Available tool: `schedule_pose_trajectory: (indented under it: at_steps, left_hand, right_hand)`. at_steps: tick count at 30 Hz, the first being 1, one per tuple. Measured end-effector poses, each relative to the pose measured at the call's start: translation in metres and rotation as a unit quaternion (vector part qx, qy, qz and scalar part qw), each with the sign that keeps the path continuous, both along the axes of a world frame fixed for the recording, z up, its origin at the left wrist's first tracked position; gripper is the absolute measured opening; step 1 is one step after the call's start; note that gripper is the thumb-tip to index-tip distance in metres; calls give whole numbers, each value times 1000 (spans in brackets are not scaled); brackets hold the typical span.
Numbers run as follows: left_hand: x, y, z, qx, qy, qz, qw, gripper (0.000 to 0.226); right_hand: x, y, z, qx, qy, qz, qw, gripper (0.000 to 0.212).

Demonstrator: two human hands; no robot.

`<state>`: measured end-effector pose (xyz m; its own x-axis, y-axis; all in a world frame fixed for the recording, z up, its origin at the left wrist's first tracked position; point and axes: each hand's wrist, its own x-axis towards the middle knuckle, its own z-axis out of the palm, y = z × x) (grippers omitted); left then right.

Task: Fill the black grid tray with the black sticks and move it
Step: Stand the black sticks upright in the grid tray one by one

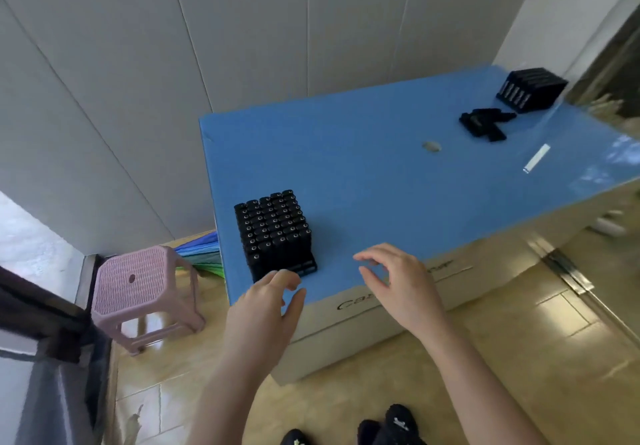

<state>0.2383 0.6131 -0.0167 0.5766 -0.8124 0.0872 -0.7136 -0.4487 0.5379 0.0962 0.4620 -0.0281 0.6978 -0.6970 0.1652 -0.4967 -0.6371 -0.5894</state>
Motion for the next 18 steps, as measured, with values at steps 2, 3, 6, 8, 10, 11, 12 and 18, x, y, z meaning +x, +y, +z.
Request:
schedule_pose_trajectory:
  at_steps: [2,3,6,8,10,11,12,18]
  left_hand:
    - [-13,-20,2,3,-7,-24,1000,17]
    - [-20,-31,2,2,-7,-36,999,18]
    - [-49,-67,3,-4,-12,-57,998,19]
    - [-76,-96,1,-1,-6,-70,998,19]
    - [-108,-126,2,8,5,-90,996,18]
    - [-125,-142,2,12,11,-101,995,18]
    - [-141,-157,3,15,13,-110,994,18]
    - [-218,-230,3,5,19,-108,994,22]
  right_hand:
    - [-22,-14,2,1,3,-32,999,16]
    - [-34,-22,4,1,4,-49,999,15]
    - [-73,-48,8,-1,20,-84,996,15]
    - [-105,-68,12,-6,35,-97,995,15]
    - [-140,-90,18,-10,39,-114,993,17]
    - [-158,-102,21,-10,38,-123,992,17]
    - [-175,-115,23,-9,36,-132,991,17]
    - [-255,-181,26,-21,36,-148,988,17]
